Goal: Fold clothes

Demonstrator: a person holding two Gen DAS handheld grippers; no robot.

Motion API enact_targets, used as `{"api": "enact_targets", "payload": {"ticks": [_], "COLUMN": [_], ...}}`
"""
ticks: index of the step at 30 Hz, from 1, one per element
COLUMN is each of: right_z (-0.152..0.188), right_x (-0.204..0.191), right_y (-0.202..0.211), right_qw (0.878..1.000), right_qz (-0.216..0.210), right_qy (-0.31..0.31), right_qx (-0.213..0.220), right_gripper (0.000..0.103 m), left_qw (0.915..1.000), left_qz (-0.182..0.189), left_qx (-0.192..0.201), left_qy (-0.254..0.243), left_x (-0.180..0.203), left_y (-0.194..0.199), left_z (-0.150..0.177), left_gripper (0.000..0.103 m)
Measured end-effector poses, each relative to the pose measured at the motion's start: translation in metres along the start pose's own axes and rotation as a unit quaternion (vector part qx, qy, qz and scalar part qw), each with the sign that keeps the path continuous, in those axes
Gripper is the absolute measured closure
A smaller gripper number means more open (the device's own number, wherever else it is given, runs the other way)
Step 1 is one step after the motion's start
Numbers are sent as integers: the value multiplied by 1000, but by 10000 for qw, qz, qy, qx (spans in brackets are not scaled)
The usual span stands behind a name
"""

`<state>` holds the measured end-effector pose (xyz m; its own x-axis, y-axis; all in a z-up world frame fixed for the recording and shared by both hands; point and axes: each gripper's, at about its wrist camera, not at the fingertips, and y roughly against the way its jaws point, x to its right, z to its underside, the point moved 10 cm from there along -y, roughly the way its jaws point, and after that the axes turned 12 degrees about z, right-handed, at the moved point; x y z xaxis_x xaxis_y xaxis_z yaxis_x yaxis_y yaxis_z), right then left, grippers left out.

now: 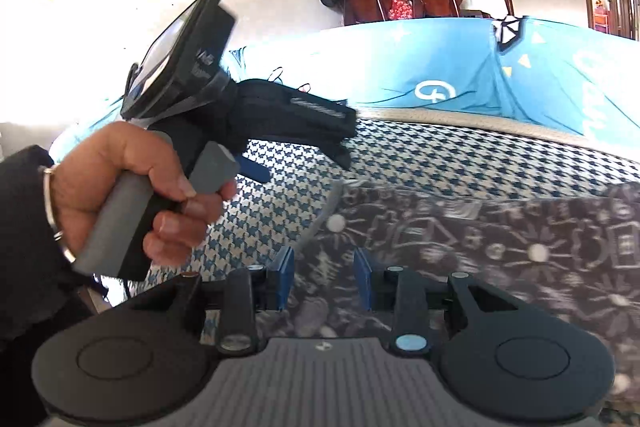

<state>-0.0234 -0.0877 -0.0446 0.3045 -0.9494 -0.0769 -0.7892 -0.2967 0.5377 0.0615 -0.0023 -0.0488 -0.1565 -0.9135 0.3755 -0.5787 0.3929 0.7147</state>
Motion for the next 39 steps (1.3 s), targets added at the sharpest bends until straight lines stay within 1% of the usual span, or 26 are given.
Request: {"api": "enact_targets", "payload": {"ticks": [3,9,14,19,21,26,31,33,35,37,39], "right_z": [-4,-6,-8,-16,-17,-21,-25,-26,-26,-25,-25], "right_x": [25,73,114,149,159,170,165,166,171,177,181], "right_y": [-1,15,30,24,19,7,-6,-13,-21,-31,-40], "right_qw": [9998,9976,9937,9901,9892,9879,9900,9901,9890,9871,9858], "right_qz": [190,692,1109,1331,1345,1396,1280,1284,1360,1396,1370], "right_qy": [86,-33,-132,-422,-584,-676,-596,-557,-558,-726,-879], "right_qx": [-11,43,88,110,56,17,-57,-110,-194,-304,-411], "right_gripper": [70,70,70,70,70,70,82,83,84,89,92], "left_qw": [10000,9997,9984,9969,9964,9959,9956,9951,9939,9920,9900], "left_qz": [18,65,251,329,335,339,309,294,234,132,38], "left_qx": [74,203,-85,-284,-354,-466,-503,-545,-596,-652,-698], "left_qy": [-37,-129,-497,-661,-695,-694,-732,-773,-893,-1070,-1224], "left_x": [7,23,58,76,79,80,78,78,79,81,82], "left_y": [0,-2,-22,-36,-42,-46,-45,-46,-47,-49,-52], "left_z": [0,-1,16,29,30,35,38,40,42,45,49], "left_gripper": [4,4,4,4,3,3,3,3,3,2,0]}}
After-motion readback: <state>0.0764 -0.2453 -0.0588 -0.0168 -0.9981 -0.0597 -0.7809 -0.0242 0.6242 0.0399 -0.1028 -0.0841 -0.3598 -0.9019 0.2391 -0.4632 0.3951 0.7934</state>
